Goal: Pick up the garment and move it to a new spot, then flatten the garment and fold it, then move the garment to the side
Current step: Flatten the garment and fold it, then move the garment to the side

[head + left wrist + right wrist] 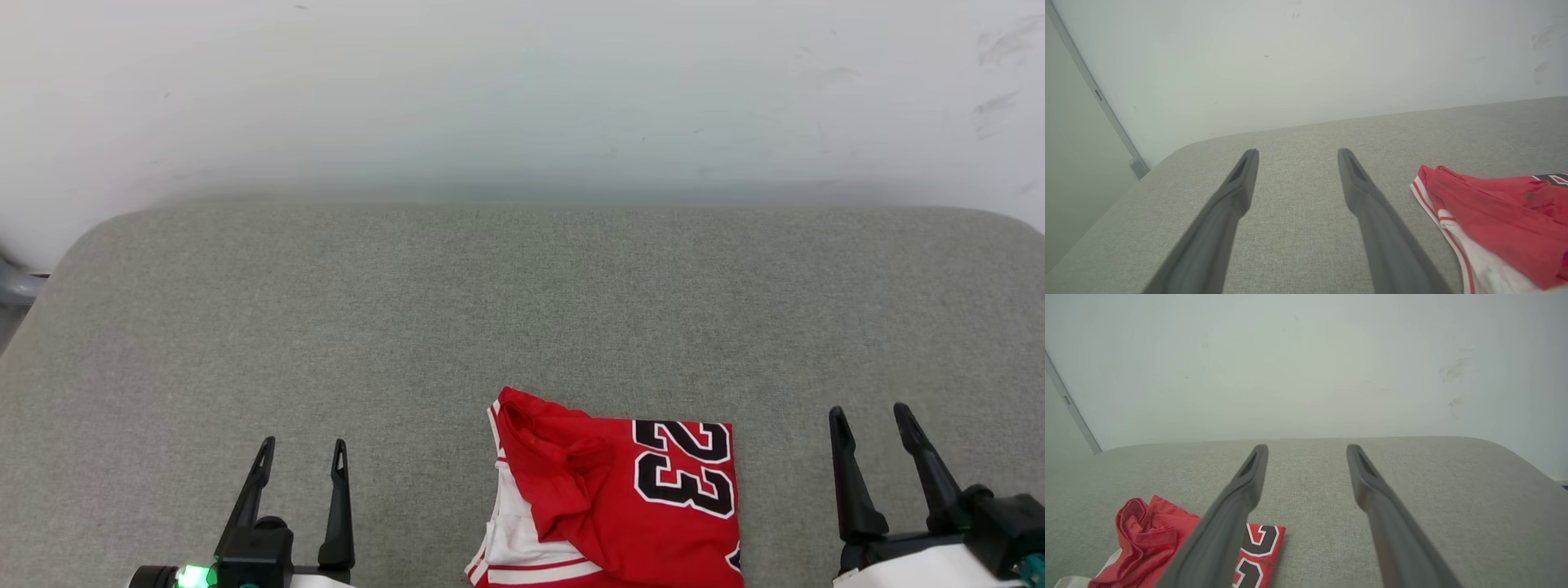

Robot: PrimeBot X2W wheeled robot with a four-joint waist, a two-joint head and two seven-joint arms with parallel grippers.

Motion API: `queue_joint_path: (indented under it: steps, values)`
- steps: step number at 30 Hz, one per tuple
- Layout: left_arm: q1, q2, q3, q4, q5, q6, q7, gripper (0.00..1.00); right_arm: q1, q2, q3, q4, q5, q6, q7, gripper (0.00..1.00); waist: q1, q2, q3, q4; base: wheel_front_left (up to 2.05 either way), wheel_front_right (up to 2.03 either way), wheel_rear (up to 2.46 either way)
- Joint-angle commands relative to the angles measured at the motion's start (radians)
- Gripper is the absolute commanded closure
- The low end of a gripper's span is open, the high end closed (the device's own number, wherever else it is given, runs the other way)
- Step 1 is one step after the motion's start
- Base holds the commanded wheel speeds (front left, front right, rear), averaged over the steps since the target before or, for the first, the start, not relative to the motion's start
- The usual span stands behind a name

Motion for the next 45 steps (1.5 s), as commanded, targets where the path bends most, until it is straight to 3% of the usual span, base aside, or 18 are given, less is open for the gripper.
queue_joint_path:
  steps: [1,32,38,45]
  values:
    - [0.010,0.000,0.004,-0.002,-0.001,0.000,-0.002,0.00,0.022,0.010,-0.003,-0.010,-0.002,-0.001,-0.006,0.00,0.0001,-0.0001,-0.002,0.001,0.00,0.00,0.00]
    - [0.017,-0.004,0.014,0.007,-0.002,-0.006,-0.002,0.00,0.000,0.026,-0.027,-0.020,-0.059,-0.001,0.009,0.00,0.0001,-0.0001,-0.016,0.005,0.00,0.00,0.00]
    - [0.008,-0.008,0.014,0.007,-0.005,-0.007,-0.002,0.00,-0.095,-0.021,-0.030,-0.043,-0.032,-0.001,0.062,0.00,0.0001,-0.0001,-0.007,0.009,0.00,0.00,0.00]
    - [-0.007,-0.011,0.014,0.008,-0.003,-0.014,-0.002,0.00,-0.263,-0.146,0.034,-0.063,0.062,-0.001,0.282,0.00,0.0001,-0.0001,0.018,0.018,0.00,0.00,0.00]
